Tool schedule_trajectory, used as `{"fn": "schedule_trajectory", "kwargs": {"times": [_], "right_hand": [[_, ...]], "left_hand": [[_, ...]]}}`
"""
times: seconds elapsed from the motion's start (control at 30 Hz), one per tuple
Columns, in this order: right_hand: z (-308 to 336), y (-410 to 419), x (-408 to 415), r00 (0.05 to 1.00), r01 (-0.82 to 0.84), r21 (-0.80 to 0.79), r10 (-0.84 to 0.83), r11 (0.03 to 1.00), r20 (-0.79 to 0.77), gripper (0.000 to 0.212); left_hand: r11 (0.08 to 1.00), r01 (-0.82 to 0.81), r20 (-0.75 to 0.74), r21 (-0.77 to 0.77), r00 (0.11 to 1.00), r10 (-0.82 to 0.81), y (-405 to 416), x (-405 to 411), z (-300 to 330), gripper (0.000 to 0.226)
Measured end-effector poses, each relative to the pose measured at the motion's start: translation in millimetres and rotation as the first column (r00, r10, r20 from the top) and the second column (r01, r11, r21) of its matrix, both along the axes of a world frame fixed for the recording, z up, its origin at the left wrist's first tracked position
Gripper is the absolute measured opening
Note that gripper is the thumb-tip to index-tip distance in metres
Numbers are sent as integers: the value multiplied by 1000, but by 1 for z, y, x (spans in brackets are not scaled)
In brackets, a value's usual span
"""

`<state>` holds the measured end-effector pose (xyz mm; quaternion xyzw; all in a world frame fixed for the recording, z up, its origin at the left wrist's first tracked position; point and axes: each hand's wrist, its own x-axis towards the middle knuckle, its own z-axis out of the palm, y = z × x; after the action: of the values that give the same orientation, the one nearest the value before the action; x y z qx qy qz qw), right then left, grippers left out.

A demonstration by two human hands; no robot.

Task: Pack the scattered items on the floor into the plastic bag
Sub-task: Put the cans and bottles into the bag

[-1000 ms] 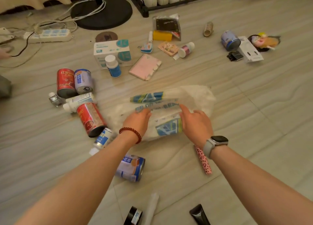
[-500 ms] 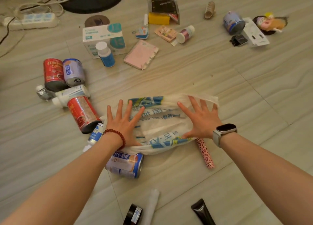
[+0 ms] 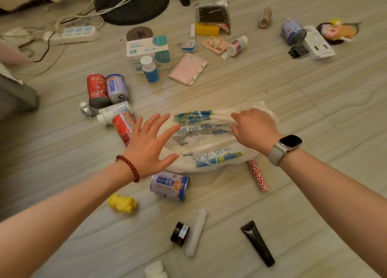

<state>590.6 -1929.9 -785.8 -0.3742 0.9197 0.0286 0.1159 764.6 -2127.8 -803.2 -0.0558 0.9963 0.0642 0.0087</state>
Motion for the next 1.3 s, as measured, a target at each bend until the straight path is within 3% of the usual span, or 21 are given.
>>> {"fn": "schedule_trajectory", "kwargs": {"times": [0.1,0.17,0.23,0.3,0.37,0.43,0.5,0.63,0.73,0.8,0.93,1.0,1.07,1.17,1.3], "right_hand": [[15,-6,16,994,-107,-192,105,976,-22,32],[8,-6,37,967,-237,-292,255,927,23,28],[-13,0,67,904,-383,-272,419,883,86,26],[-44,12,98,798,-561,-109,571,821,193,32],[-71,23,123,660,-737,21,712,676,240,43],[-92,32,135,581,-808,31,789,588,198,38],[-105,37,138,578,-816,81,802,573,150,21],[-105,39,130,601,-795,-30,793,606,96,22],[-82,46,107,676,-719,-195,736,667,28,31],[-60,54,87,766,-630,-291,637,720,-84,32],[-24,51,41,977,-213,-501,179,839,-115,33],[-21,36,21,998,35,-444,-59,895,-39,33],[-32,21,12,986,169,-292,-166,942,36,30],[-58,12,22,965,240,-120,-223,963,137,32],[-81,19,35,924,363,-70,-349,929,155,43]], "left_hand": [[998,39,29,44,999,-41,8,33,0,65],[998,31,127,51,991,-37,20,50,-9,71],[998,-22,318,63,948,1,28,61,-26,80],[998,-60,452,36,891,37,36,64,-42,88],[997,-77,425,-5,902,71,40,65,-55,89],[997,-67,356,-48,931,80,43,67,-63,86],[999,-25,303,-36,952,35,42,70,-67,79],[999,34,228,36,973,-41,33,75,-69,75],[978,-39,207,205,978,-4,26,81,-65,69],[969,-77,120,235,992,49,21,86,-56,73],[905,-211,-111,369,957,268,17,71,-33,72],[849,-288,-207,444,889,409,17,47,-22,71],[806,-359,-222,471,836,502,21,17,-16,69],[767,-501,-112,400,805,583,32,-29,-21,60],[761,-601,41,244,791,611,52,-51,-61,57]]}}
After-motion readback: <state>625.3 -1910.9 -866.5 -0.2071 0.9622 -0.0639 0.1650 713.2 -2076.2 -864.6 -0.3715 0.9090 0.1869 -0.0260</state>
